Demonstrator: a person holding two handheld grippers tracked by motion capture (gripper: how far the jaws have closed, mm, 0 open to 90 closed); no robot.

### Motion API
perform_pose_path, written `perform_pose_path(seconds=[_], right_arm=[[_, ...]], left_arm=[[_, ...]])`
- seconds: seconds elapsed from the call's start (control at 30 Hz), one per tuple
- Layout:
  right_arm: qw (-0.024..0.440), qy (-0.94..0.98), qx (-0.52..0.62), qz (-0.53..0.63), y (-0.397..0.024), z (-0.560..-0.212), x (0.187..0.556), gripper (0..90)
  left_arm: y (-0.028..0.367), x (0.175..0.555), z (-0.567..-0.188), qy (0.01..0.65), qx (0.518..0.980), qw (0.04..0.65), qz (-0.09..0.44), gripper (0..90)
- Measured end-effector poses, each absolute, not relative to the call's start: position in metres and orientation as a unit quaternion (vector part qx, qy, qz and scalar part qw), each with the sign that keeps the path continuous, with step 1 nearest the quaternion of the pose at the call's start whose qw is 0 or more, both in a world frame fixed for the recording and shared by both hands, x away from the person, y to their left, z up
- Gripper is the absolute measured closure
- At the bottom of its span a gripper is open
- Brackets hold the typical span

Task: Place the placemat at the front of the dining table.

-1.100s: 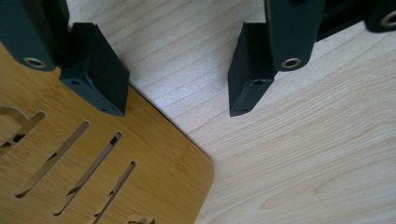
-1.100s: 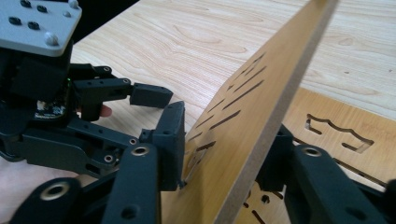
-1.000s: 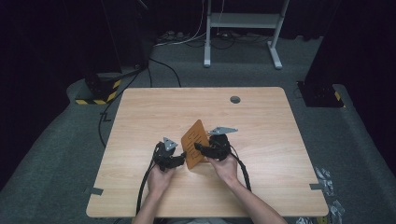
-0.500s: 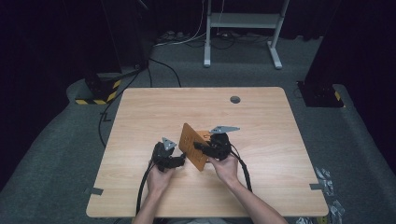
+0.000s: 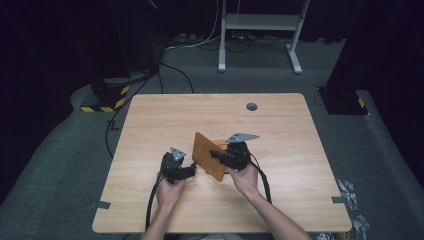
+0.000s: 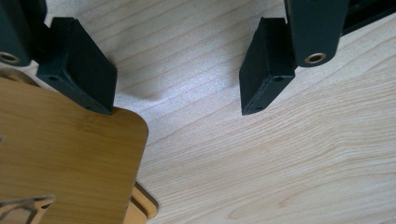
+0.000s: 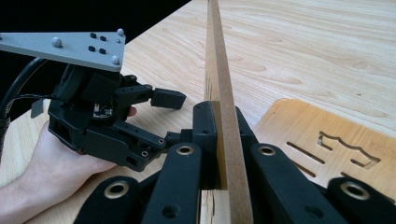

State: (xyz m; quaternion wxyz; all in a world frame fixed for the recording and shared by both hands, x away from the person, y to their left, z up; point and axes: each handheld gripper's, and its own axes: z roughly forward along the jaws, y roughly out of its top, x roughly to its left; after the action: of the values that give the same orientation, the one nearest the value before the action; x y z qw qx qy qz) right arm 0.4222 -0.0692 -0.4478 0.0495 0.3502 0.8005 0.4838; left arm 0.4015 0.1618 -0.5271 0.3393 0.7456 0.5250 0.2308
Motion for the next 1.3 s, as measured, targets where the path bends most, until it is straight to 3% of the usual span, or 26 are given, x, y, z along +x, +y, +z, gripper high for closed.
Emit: perform_pose_path(seconds=[1.3], right_arm=[[0.134,0.779,0.371,0.487,-0.147,-0.406,0.434,86.3]], left_arm=[[0.163,0.402,-0.527,0.528,0.745,0.336,0.233,27.6]])
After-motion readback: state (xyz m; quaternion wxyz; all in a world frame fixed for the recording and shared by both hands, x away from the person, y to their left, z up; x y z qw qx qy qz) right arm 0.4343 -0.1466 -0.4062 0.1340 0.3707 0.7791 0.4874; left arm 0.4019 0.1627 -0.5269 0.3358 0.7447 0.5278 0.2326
